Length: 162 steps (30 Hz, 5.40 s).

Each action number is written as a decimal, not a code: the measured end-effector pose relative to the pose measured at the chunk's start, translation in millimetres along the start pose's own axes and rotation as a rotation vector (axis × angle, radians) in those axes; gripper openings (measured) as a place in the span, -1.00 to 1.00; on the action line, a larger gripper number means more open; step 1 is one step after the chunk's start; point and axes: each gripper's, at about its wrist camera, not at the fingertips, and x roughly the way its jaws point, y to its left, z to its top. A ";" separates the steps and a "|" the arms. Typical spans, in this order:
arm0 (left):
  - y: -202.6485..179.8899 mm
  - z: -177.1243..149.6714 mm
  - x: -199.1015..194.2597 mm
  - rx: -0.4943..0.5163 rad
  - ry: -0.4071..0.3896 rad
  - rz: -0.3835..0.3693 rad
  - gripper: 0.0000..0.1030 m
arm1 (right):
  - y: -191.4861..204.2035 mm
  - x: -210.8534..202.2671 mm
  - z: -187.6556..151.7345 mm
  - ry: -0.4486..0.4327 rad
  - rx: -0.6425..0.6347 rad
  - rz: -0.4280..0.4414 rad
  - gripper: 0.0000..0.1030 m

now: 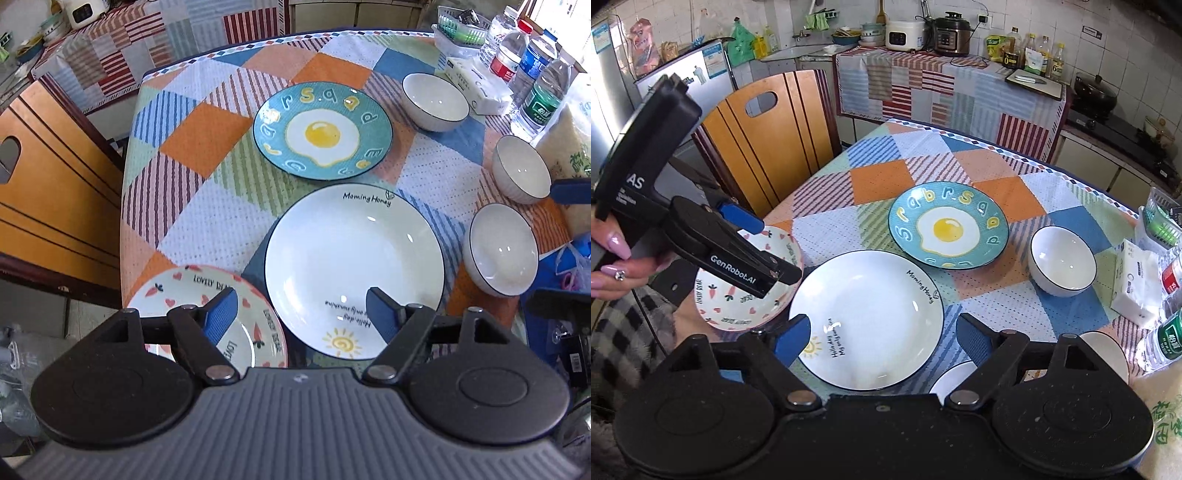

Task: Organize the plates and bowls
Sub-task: 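Move both grippers to the rim of the white Morning Honey plate, then close both grippers on the white plate rim, then lift the white plate, lower it onto the teal plate, open grippers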

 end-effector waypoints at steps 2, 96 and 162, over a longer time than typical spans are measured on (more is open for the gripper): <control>-1.4 -6.1 0.2 -0.003 0.003 0.006 0.48 | 0.8 0.3 -3.2 -0.006 0.004 0.003 0.73; -14.1 -45.5 55.6 -0.391 -0.094 -0.098 -0.31 | -121.3 113.2 -25.6 -0.021 0.278 0.205 -0.70; 47.0 120.9 178.9 -0.238 0.018 -0.129 -0.31 | -138.3 234.1 75.9 0.136 0.169 -0.242 -0.25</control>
